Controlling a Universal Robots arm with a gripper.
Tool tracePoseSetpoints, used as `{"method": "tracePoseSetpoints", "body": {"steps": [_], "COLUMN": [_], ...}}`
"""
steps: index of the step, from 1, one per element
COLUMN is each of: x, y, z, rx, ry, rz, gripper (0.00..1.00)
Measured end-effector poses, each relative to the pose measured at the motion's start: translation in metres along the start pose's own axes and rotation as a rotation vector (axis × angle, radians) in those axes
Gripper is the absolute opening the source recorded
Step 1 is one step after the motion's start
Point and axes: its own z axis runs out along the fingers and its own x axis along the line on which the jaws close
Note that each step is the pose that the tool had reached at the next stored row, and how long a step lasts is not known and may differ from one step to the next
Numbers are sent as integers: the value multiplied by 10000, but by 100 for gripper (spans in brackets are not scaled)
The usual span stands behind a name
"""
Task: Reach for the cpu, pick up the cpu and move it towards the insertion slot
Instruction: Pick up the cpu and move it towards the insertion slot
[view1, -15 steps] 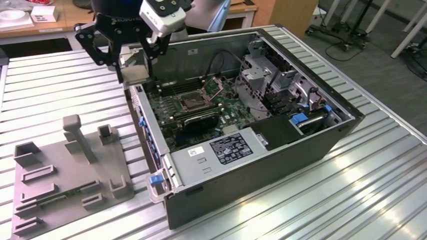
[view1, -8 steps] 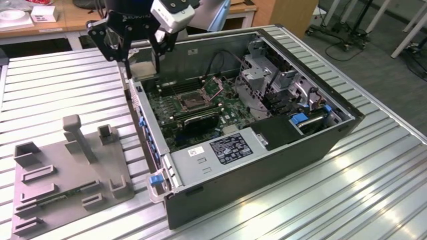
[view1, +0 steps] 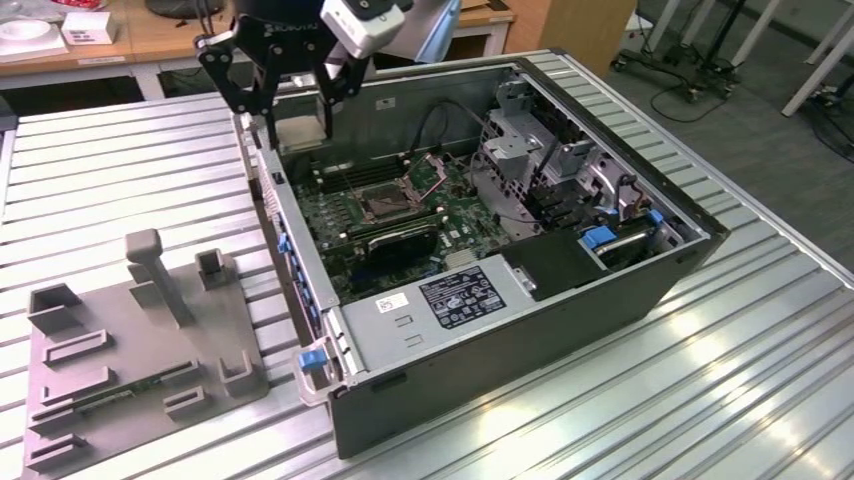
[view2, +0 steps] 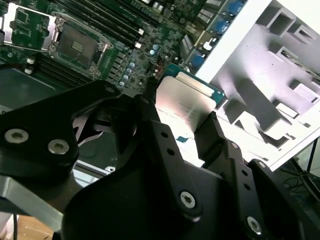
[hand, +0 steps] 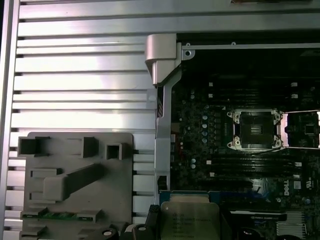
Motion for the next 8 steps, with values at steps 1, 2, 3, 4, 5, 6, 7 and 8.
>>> {"method": "tracePoseSetpoints", "body": {"steps": [1,2,3,4,5,6,7,8], "x": [-18,-36,-54,-71,-89,-105,-117,-124], "y": [8,16,25,33,40,45,47,47], "z": [3,5,7,9,11,12,14,14], "rx": [-1,-1,-2,-1,-1,-1,-1,-1], "ry": [-1,-1,-1,-1,0,-1,-1,-1], "rz": [0,-1,-1,-1,-1,0,0,-1], "gripper": [54,54,54,54,54,54,54,54]}}
